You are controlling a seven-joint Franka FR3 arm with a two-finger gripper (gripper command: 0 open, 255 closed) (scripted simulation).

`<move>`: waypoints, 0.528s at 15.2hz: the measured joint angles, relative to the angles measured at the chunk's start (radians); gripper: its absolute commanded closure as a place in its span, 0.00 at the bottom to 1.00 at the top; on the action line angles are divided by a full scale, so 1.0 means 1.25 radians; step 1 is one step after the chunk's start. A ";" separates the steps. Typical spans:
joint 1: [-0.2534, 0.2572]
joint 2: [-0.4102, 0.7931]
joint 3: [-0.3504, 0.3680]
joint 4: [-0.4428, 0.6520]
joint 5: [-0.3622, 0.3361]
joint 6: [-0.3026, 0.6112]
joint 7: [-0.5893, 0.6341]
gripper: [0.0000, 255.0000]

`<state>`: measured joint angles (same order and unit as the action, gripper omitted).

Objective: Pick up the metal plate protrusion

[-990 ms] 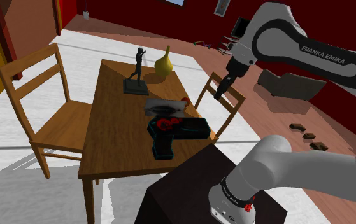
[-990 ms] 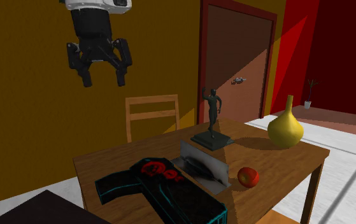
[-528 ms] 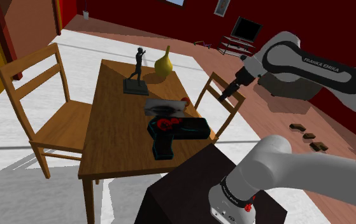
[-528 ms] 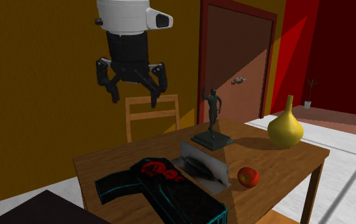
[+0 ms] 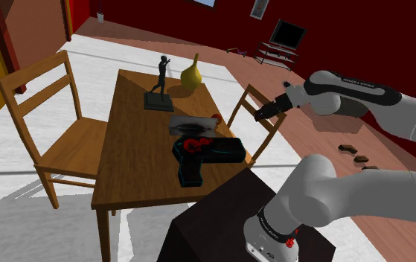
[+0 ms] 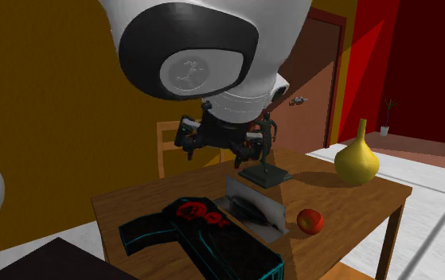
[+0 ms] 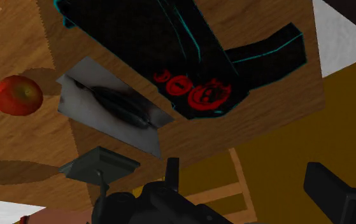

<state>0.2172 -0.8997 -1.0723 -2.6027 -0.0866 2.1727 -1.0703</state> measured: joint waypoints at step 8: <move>0.380 -0.104 -0.441 0.215 0.065 0.018 -0.271 0.00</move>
<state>0.6917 -1.0291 -1.6230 -2.3340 -0.0054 2.1951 -1.4093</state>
